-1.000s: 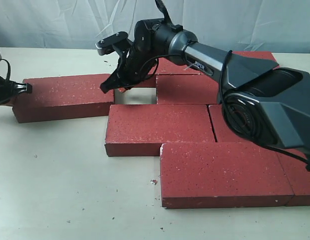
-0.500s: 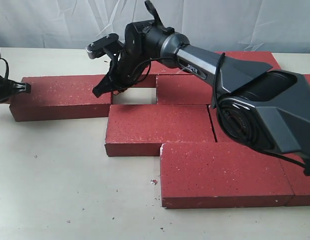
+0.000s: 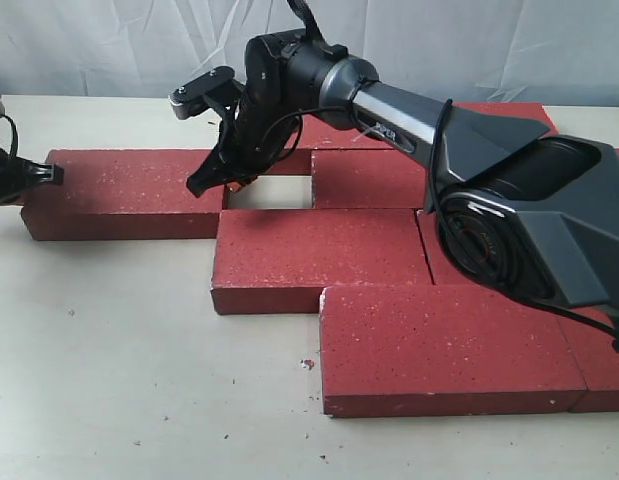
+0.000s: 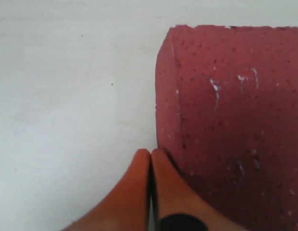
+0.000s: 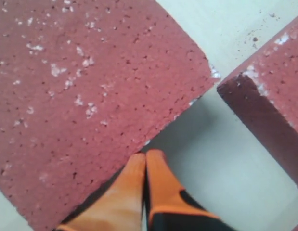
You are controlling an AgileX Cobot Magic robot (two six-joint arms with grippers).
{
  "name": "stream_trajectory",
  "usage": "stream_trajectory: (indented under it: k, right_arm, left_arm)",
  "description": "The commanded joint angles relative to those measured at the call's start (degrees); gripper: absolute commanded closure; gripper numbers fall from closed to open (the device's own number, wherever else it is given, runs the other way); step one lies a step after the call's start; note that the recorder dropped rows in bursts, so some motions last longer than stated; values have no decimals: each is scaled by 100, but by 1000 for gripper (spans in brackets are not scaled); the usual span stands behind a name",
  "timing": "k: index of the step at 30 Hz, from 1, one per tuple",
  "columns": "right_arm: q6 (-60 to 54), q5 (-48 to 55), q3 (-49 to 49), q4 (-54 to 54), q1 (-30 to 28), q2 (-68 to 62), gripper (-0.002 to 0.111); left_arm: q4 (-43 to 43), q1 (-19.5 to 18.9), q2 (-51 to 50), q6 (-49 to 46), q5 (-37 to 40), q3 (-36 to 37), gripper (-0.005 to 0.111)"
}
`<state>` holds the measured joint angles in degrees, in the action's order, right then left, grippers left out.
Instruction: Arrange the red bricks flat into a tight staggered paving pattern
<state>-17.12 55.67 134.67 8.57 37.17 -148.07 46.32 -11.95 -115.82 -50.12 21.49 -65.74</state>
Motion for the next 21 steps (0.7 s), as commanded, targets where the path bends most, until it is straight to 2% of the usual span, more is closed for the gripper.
stream_trajectory:
  k: [1,9,17,21]
  right_arm:
    - [-16,-255,35,-134,59,82,109]
    - [-16,-423,35,-209,59,-57,109]
    - [7,41,35,-225,59,62,109]
    - [18,166,35,-735,59,62,109]
  left_arm:
    - [163,17,21,-7,30,1,107]
    - [173,17,10,-10,-36,1,107]
    - [202,353,10,-303,-58,1,107]
    - [209,454,10,-303,-99,1,107]
